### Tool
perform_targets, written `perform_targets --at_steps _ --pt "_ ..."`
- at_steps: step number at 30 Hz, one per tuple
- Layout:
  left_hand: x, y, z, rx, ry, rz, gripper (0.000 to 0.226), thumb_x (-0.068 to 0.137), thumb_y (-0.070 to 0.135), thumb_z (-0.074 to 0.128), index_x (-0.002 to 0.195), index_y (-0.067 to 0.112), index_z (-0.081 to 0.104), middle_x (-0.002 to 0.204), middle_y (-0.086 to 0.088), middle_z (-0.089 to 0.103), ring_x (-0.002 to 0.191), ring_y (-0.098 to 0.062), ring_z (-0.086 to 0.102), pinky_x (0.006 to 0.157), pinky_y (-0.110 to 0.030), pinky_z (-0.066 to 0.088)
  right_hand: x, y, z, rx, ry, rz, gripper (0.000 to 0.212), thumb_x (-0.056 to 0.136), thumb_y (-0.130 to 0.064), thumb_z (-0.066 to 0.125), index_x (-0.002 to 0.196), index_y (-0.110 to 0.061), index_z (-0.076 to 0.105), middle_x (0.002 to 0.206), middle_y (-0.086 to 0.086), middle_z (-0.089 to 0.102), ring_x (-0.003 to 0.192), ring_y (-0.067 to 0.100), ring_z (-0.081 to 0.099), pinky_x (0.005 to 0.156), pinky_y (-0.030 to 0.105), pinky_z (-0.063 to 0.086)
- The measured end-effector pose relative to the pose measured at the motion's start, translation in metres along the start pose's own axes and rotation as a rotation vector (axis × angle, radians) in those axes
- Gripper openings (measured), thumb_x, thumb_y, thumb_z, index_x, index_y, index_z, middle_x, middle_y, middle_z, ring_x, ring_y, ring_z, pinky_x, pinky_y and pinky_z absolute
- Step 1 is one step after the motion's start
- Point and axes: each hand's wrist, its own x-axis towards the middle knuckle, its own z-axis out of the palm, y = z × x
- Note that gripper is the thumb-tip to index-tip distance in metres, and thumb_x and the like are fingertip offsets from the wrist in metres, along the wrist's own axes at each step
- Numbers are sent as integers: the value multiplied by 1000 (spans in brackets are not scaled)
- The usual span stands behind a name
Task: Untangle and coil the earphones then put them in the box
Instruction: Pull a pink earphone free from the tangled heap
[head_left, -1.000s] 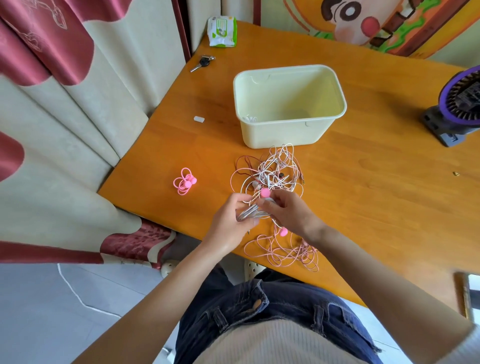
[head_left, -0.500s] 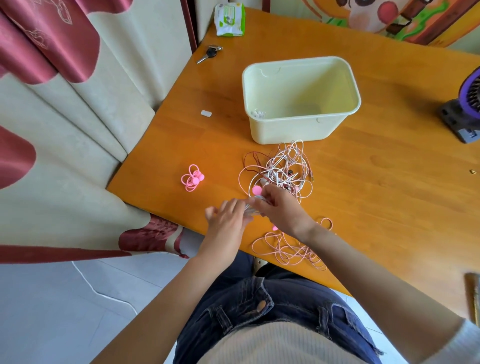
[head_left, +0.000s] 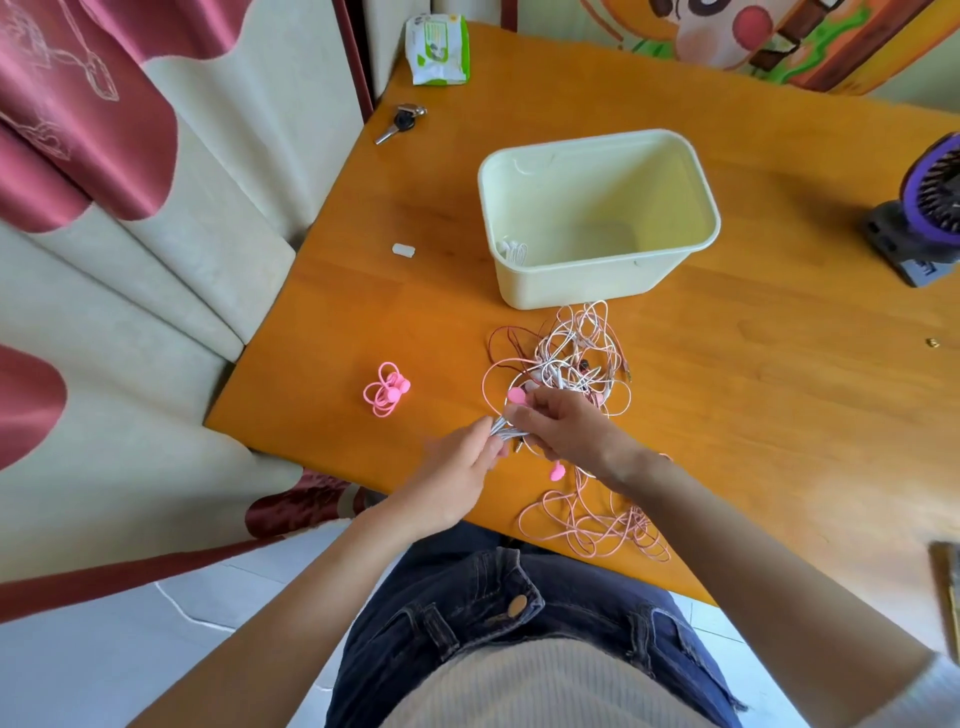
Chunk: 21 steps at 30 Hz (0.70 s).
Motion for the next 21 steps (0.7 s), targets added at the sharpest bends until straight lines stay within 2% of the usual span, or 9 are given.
perform_targets --at_steps 2,3,5,7,10,12,15,18,21 --pt "5 -2 -3 289 81 22 17 102 18 32 92 16 45 103 -1 60 98 -19 55 90 -37 39 5 0 -3 10 66 50 31 96 -34 48 76 -11 52 56 -5 46 51 14 39 51 26 35" --pt "7 -3 -4 444 119 52 16 102 14 32 94 18 44 101 2 58 96 -18 53 86 -34 34 8 -1 -5 7 116 63 32 97 -35 45 77 -11 53 59 -3 46 53 14 39 52 26 35" --pt "10 -6 -5 606 175 110 20 100 5 32 97 21 44 93 8 49 91 -15 44 76 -31 21 14 -3 -12 -15 218 43 36 99 -34 40 79 -8 55 64 1 50 57 16 42 57 29 38" --pt "12 -6 -5 659 177 147 27 96 -1 32 99 22 45 92 11 46 88 -12 37 73 -31 17 19 -9 -15 -111 309 -36 37 98 -35 43 85 -5 62 72 2 57 59 15 46 57 23 41" --pt "16 -3 -2 693 161 194 35 90 -9 35 104 20 49 104 8 55 95 -14 42 75 -30 19 27 -19 -7 -276 458 -228 29 92 -30 56 91 -4 71 74 -12 52 78 15 50 77 22 40" --pt "21 -5 0 736 151 220 42 84 -12 37 109 19 48 110 6 55 102 -17 44 75 -30 18 32 -23 5 -277 477 -291 27 91 -28 59 84 -5 71 70 -15 49 73 12 48 70 19 37" --pt "25 -7 -4 788 168 258 47 80 -11 41 114 20 45 115 5 51 105 -19 43 72 -30 16 40 -15 26 -318 467 -295 27 92 -25 59 75 -4 63 65 1 56 61 15 45 59 23 35" --pt "26 -9 -7 785 162 257 43 83 -9 39 116 18 43 116 3 47 106 -20 41 74 -27 17 42 -9 38 -331 505 -286 21 92 -23 58 77 -9 60 66 0 57 61 17 50 59 27 40" --pt "30 -18 -9 733 190 250 41 86 -8 36 117 18 43 113 2 49 101 -19 42 72 -26 16 43 -7 43 -342 524 -273 15 91 -21 59 84 -7 62 75 5 65 68 22 58 65 33 47"
